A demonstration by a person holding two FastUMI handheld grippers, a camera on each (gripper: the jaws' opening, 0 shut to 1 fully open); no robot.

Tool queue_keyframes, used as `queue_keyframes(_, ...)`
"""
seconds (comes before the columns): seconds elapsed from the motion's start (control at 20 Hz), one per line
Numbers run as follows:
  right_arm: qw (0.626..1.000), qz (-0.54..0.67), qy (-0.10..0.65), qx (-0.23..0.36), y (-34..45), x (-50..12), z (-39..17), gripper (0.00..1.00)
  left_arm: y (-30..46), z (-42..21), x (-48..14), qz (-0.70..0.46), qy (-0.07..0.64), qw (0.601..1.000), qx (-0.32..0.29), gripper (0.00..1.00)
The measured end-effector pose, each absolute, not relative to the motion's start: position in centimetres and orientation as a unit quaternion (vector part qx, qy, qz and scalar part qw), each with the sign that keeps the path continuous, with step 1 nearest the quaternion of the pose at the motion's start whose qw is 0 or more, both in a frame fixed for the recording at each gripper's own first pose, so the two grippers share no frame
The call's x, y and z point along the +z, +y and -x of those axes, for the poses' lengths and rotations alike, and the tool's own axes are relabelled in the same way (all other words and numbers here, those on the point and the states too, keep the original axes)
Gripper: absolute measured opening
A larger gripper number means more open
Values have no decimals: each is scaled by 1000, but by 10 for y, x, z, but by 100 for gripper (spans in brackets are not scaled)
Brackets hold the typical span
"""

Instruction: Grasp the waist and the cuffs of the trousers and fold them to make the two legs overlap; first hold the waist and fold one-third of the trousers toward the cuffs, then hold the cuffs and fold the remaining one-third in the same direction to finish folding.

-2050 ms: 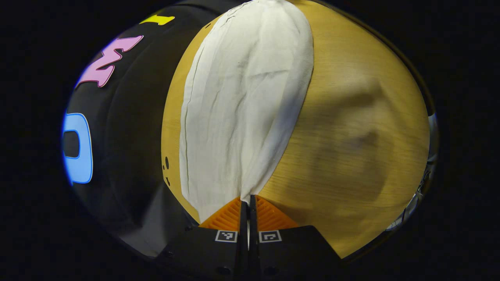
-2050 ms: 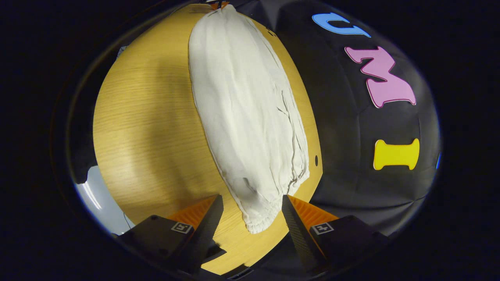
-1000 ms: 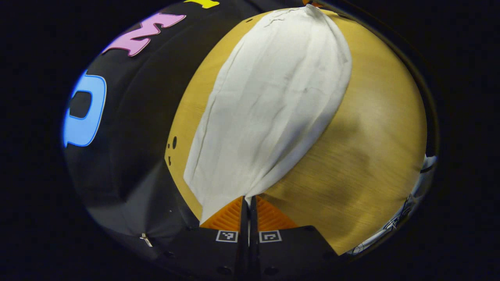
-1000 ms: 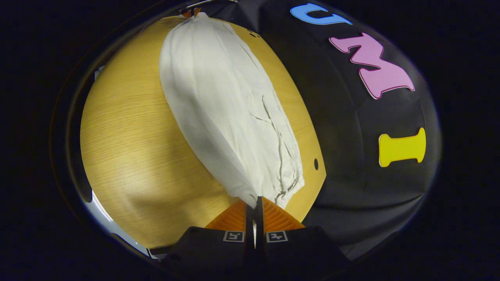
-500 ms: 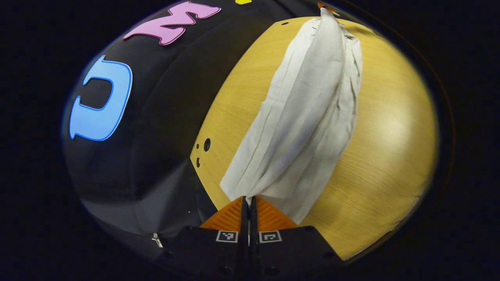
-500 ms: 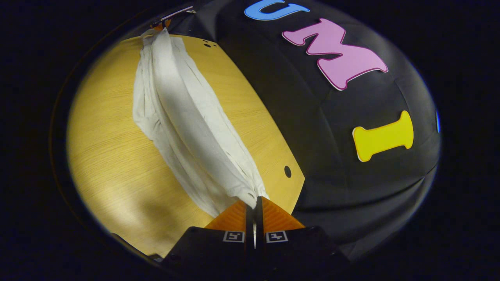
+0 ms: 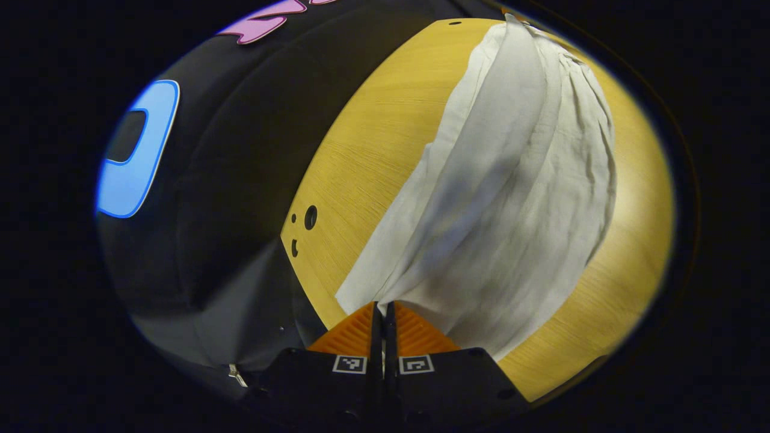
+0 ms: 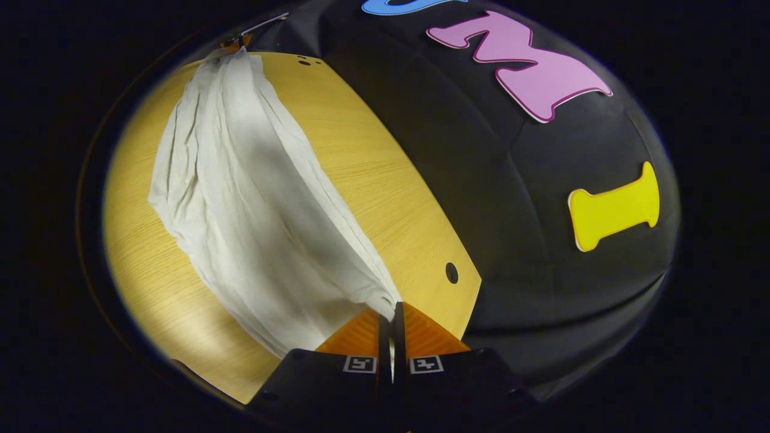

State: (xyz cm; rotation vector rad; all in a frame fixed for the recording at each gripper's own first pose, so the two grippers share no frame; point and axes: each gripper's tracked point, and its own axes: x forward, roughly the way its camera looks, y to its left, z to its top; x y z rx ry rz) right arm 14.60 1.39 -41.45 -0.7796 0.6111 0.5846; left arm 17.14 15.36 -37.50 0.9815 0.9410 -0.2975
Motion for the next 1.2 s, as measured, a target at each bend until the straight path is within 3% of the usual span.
queue_keyframes(0.4,845,334,323,265,25,-460,-178,5,150,-205,-404,-457,449,756,-136,5)
queue_keyframes(0.65,826,346,353,269,27,-490,-174,7,149,-208,-427,-459,468,741,-146,6)
queue_keyframes(0.8,829,345,361,251,26,-493,-176,13,146,-213,-427,-473,457,740,-139,7)
queue_keyframes(0.85,833,345,359,243,23,-489,-177,20,146,-218,-423,-487,444,741,-129,8)
queue_keyframes(0.9,835,345,357,237,20,-488,-180,22,150,-224,-421,-498,437,739,-122,23)
queue_keyframes(0.95,837,340,358,236,19,-488,-181,42,150,-228,-418,-505,431,738,-120,38)
queue_keyframes(1.05,841,325,365,230,13,-485,-182,55,153,-232,-409,-521,420,735,-110,62)
queue_keyframes(1.1,844,327,361,225,9,-481,-184,54,156,-235,-405,-527,415,734,-105,72)
queue_keyframes(1.2,848,336,350,215,-2,-471,-187,81,162,-237,-403,-533,412,732,-100,94)
